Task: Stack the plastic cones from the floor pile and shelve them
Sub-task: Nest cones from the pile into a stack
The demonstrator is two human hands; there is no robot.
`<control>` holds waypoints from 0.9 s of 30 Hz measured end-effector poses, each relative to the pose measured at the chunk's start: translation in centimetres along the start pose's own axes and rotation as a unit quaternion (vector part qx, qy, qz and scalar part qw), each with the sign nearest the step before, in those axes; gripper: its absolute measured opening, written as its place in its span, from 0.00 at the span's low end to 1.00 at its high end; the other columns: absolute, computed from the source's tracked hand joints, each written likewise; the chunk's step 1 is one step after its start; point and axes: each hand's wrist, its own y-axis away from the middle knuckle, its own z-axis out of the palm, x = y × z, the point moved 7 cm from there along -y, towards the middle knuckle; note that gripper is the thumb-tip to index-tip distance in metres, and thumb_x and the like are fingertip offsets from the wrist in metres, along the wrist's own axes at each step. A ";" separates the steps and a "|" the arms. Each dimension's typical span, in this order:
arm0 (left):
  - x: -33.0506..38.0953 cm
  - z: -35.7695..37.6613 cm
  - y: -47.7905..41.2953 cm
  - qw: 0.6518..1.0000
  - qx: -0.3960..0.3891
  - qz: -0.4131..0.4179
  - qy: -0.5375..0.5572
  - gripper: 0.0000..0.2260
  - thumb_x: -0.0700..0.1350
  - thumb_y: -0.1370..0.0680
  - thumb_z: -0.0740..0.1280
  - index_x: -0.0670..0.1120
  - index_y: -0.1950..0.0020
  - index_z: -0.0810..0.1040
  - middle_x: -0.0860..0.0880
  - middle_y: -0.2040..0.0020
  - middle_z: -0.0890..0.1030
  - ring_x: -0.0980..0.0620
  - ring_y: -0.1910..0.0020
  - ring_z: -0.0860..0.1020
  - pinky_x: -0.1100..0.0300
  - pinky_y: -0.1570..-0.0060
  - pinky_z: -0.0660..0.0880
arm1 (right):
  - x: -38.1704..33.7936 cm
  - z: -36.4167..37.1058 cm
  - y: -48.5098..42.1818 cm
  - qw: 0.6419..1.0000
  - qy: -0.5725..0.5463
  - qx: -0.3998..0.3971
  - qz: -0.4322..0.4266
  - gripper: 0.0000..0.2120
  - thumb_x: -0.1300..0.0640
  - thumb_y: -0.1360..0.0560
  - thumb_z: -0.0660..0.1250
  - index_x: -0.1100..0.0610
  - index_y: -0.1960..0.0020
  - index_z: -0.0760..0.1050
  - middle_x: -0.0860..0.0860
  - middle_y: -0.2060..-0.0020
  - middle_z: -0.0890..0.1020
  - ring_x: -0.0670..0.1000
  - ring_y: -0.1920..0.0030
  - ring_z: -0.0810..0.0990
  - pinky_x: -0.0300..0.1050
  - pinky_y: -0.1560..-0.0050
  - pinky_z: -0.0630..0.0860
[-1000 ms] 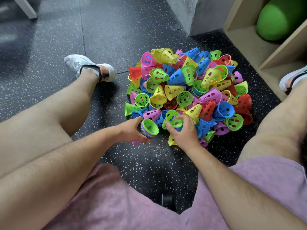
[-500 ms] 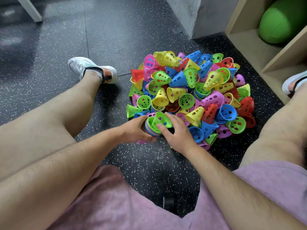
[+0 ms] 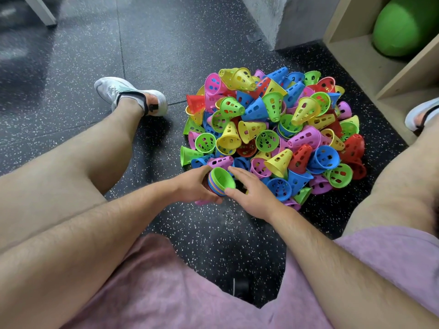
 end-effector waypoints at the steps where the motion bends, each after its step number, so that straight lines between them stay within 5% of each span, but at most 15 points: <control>1: -0.3 0.0 -0.1 1.000 0.006 -0.002 -0.009 0.23 0.46 0.31 0.83 0.53 0.45 0.72 0.58 0.66 0.82 0.64 0.68 0.78 0.68 0.63 0.74 | 0.5 -0.2 -0.1 1.000 -0.008 0.008 0.013 0.32 0.42 0.24 0.64 0.48 0.22 0.64 0.44 0.24 0.65 0.45 0.25 0.62 0.52 0.24 0.62; 3: -0.6 0.0 -0.4 1.000 0.011 0.000 -0.019 0.25 0.46 0.30 0.83 0.56 0.44 0.70 0.64 0.69 0.80 0.69 0.70 0.77 0.72 0.64 0.70 | 1.4 -0.8 -0.3 0.998 -0.007 0.042 0.043 0.26 0.50 0.21 0.62 0.51 0.24 0.66 0.46 0.26 0.68 0.46 0.26 0.64 0.52 0.25 0.63; 7: -1.3 0.0 -1.1 1.000 -0.003 -0.003 -0.019 0.25 0.50 0.32 0.83 0.55 0.45 0.71 0.66 0.70 0.80 0.67 0.71 0.76 0.65 0.61 0.71 | 3.1 -1.0 -1.0 0.992 0.073 0.069 0.082 0.22 0.58 0.20 0.58 0.55 0.27 0.70 0.49 0.26 0.68 0.49 0.25 0.61 0.46 0.24 0.56; 15: -2.3 -0.6 -1.7 1.000 0.007 -0.014 -0.014 0.26 0.53 0.34 0.84 0.56 0.45 0.72 0.56 0.58 0.83 0.65 0.65 0.77 0.67 0.60 0.71 | 4.6 1.4 -3.1 0.981 0.171 0.014 0.094 0.21 0.55 0.19 0.58 0.54 0.28 0.72 0.47 0.25 0.67 0.54 0.27 0.60 0.57 0.25 0.60; 22: -3.3 -0.9 -1.6 0.999 0.006 -0.034 -0.024 0.24 0.50 0.32 0.84 0.53 0.47 0.72 0.57 0.63 0.81 0.61 0.67 0.78 0.63 0.62 0.72 | 5.0 1.8 -3.2 0.975 0.202 0.020 0.090 0.20 0.51 0.19 0.59 0.52 0.28 0.73 0.45 0.27 0.70 0.52 0.28 0.63 0.53 0.27 0.59; 27: -3.2 -0.7 -1.6 0.998 0.006 -0.044 -0.033 0.25 0.49 0.32 0.83 0.49 0.42 0.73 0.55 0.60 0.82 0.59 0.66 0.79 0.62 0.62 0.74 | 4.8 0.8 -2.3 0.988 0.126 0.049 0.081 0.17 0.53 0.19 0.62 0.53 0.33 0.77 0.47 0.30 0.74 0.52 0.29 0.68 0.46 0.29 0.63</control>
